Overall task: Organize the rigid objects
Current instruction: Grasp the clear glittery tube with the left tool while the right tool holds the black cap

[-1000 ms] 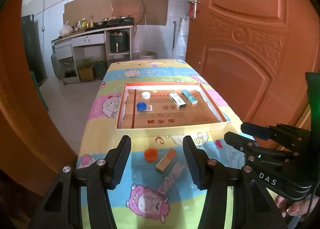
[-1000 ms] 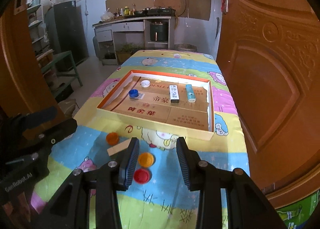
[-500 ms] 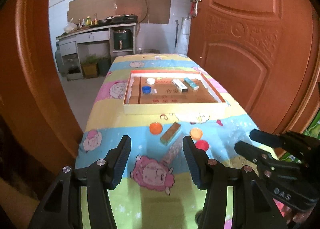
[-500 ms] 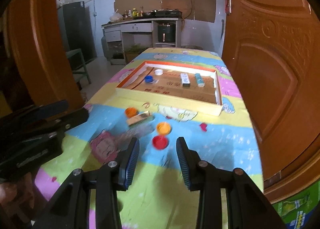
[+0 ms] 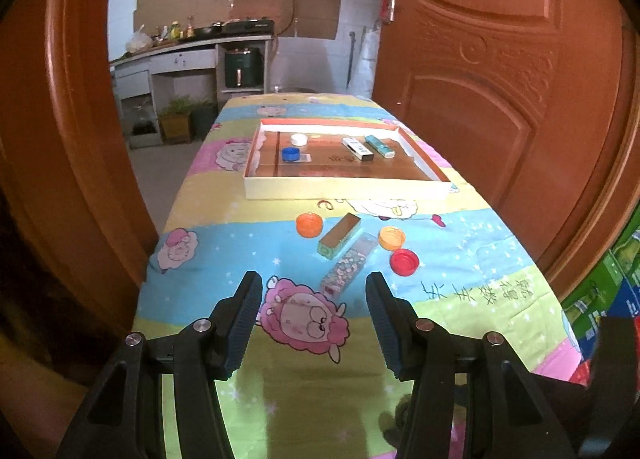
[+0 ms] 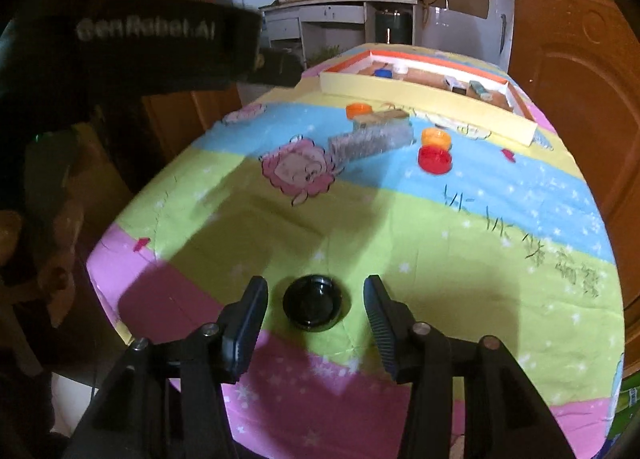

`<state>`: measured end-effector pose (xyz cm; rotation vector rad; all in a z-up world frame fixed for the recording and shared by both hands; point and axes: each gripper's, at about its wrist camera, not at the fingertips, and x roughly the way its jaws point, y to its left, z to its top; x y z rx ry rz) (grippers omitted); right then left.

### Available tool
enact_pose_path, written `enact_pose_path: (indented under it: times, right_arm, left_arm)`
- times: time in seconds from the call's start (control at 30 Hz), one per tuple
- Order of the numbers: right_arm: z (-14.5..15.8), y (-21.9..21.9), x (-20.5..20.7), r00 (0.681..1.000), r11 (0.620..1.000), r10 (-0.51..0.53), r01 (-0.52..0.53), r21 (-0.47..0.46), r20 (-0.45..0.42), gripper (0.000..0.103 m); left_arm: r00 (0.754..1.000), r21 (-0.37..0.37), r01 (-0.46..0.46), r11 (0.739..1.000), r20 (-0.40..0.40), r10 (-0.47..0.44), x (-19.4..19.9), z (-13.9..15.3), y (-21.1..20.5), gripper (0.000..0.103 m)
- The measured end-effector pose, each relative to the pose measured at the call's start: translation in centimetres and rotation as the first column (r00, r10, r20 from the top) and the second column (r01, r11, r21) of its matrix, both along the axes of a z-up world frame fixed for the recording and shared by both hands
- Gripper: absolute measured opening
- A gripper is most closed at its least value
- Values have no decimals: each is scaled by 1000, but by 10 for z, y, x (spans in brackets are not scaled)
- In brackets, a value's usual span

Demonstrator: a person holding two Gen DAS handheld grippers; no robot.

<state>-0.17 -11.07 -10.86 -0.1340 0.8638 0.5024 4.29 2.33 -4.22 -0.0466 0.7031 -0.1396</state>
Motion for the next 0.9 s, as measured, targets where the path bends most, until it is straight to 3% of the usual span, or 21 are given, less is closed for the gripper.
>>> enact_pose_path:
  times: [0.07, 0.13, 0.47, 0.63, 0.8, 0.9]
  right_arm:
    - [-4, 2, -1, 1000, 1000, -2, 3, -19, 16, 46]
    - [-5, 3, -3, 999, 999, -14, 15, -48, 36, 30]
    - [-1, -20, 9, 998, 998, -66, 67, -14, 22, 30]
    - [-1, -25, 17, 997, 997, -72, 72, 16, 2, 30]
    - [-1, -30, 24, 996, 995, -92, 92, 29, -3, 30]
    - [-2, -34, 28, 995, 994, -103, 103, 38, -5, 30]
  left_arm:
    - [1000, -3, 19, 1000, -2, -19, 3, -3, -2, 56]
    - [999, 4, 40, 999, -13, -40, 9, -8, -6, 56]
    - [980, 15, 176, 984, -93, -174, 61, -49, -30, 56]
    - [970, 38, 200, 979, -147, -192, 84, -68, -38, 55]
    - [970, 24, 185, 983, -163, -179, 89, -77, -36, 24]
    - [968, -16, 187, 982, -166, -187, 85, -78, -34, 22]
